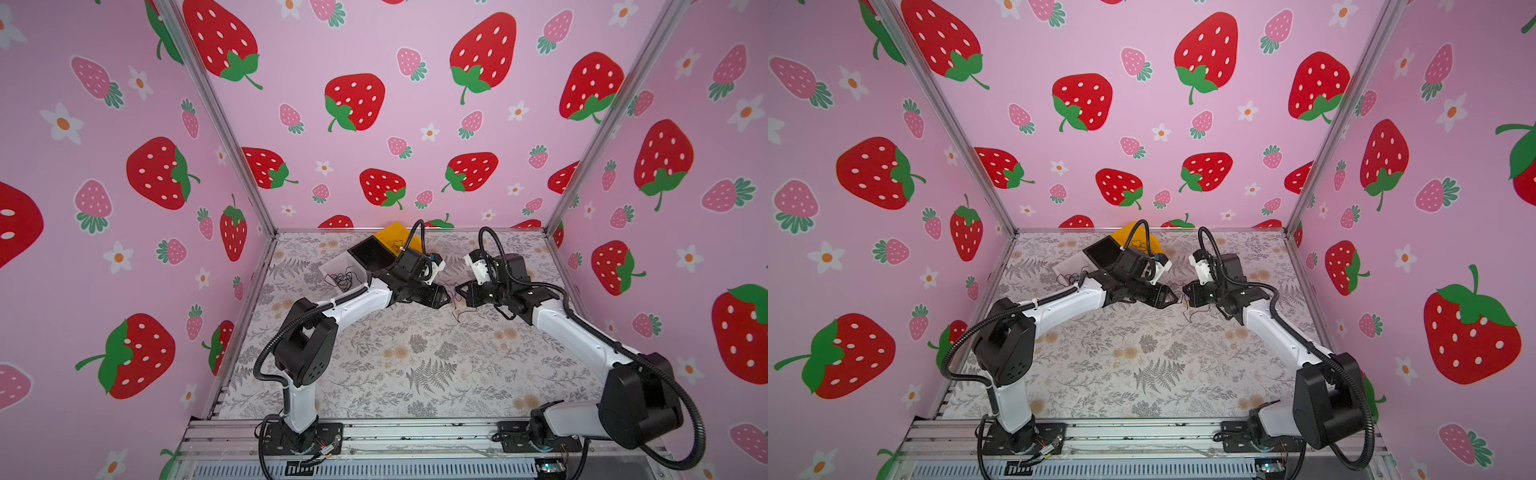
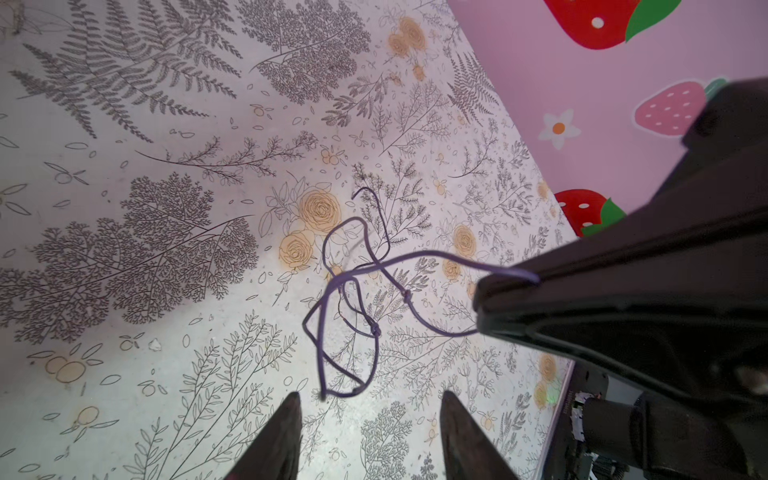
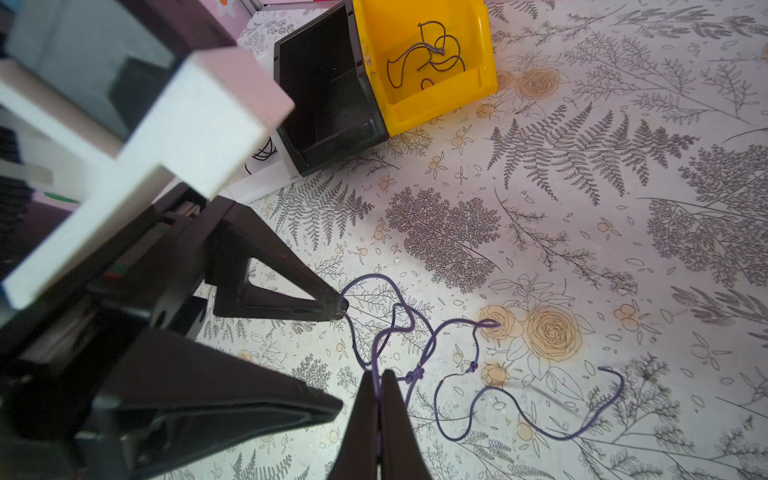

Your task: Untangle the cables

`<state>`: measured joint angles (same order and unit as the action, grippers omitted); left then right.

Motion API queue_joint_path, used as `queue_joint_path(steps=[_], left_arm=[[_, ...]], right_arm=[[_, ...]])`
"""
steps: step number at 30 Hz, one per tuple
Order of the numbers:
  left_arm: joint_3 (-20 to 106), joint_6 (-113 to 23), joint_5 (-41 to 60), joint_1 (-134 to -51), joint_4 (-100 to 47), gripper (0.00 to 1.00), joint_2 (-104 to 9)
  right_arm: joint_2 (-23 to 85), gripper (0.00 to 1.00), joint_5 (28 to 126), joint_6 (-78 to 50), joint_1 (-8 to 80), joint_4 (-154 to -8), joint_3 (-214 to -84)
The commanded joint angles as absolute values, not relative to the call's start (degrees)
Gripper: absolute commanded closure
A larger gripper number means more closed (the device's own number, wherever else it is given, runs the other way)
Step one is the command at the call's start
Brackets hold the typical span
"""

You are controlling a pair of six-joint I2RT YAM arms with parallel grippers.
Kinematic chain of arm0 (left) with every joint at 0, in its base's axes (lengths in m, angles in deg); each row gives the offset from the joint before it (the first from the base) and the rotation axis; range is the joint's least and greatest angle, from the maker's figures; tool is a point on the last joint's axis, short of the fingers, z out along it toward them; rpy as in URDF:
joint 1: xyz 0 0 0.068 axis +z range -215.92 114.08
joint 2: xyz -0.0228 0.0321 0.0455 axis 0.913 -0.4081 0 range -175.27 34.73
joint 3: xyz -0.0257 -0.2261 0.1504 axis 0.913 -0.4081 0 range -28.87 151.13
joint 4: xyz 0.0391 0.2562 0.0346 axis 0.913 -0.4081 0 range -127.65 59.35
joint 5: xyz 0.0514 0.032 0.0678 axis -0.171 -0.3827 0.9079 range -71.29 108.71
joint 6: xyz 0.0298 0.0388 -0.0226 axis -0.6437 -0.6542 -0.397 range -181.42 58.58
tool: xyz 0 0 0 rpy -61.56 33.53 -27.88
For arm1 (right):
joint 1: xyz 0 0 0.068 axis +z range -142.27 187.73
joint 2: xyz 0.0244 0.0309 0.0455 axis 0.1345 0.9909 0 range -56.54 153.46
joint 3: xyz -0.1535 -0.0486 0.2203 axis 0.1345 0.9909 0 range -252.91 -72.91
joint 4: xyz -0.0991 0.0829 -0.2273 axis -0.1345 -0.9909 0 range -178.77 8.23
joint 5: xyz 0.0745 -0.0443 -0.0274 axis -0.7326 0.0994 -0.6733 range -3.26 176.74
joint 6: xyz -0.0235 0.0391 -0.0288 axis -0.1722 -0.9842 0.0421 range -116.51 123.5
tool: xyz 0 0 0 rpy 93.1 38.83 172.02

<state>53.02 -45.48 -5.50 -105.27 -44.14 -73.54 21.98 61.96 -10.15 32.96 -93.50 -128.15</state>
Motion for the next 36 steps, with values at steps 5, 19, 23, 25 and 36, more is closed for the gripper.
queue_joint_path(steps=[5, 19, 23, 25, 36], left_arm=[[53.84, -45.09, -1.15, -104.20, -40.62, 0.54, -74.43], [56.46, -48.14, 2.33, -98.61, -44.75, 0.85, -73.08], [57.82, -49.44, 4.16, -97.26, -46.33, 0.93, -72.38], [58.06, -50.20, 5.52, -96.48, -47.33, 0.99, -71.49], [56.95, -54.83, 6.72, -94.08, -50.79, 1.00, -64.65]], right_arm=[[19.93, 1.00, 60.19, -9.69, 33.74, -94.94, -130.65], [23.23, 1.00, 59.05, -8.33, 33.74, -95.40, -136.55], [24.85, 1.00, 60.56, -7.72, 33.74, -96.07, -138.71], [25.79, 1.00, 62.51, -6.78, 33.74, -97.32, -140.10], [30.72, 1.00, 66.80, -5.11, 32.52, -97.93, -142.64]])
